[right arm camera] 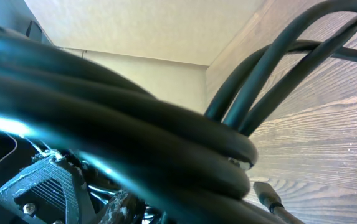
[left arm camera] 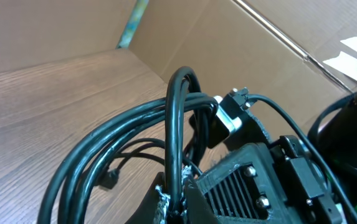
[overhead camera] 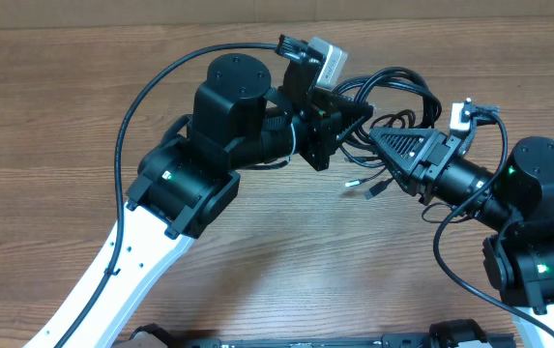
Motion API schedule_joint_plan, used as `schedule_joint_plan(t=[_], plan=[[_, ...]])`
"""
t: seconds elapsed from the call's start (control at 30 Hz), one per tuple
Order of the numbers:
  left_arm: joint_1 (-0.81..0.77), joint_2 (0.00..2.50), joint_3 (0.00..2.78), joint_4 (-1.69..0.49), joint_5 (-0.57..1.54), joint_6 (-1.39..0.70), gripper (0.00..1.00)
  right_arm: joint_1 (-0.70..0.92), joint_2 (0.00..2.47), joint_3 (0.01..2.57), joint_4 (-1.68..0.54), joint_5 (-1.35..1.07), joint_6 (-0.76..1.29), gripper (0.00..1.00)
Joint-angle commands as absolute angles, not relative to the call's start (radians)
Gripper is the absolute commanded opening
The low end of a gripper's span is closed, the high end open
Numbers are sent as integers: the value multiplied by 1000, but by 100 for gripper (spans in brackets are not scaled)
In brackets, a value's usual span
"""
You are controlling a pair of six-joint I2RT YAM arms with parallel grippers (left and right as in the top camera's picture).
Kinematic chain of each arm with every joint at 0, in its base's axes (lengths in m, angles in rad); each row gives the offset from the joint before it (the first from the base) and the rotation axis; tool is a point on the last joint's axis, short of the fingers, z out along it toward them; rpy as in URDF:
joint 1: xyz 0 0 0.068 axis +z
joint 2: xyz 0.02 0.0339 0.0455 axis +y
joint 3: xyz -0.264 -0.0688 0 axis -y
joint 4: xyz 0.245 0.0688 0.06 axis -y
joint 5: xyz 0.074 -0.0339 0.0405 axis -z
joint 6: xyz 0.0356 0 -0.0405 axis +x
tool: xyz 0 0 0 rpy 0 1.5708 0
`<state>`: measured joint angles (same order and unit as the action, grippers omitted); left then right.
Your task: Untangle cables
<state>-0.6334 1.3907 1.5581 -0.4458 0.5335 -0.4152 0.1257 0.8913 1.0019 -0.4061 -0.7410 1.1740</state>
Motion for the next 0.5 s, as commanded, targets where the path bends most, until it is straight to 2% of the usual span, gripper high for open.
schedule_joint_plan(t=[0.0, 0.1, 0.13, 0.47], plan=[[-635, 1386, 1581, -460, 499, -396, 4, 123, 888, 1002, -398, -735, 1163, 30], [-635, 1386, 1581, -485, 451, -396, 4, 123, 888, 1002, -398, -735, 1163, 50], [-635, 1386, 1581, -493, 436, -396, 4, 123, 888, 1002, -398, -735, 1163, 53], [-637, 1386, 1581, -485, 439, -408, 4, 123, 888, 1002, -402, -735, 1163, 55]])
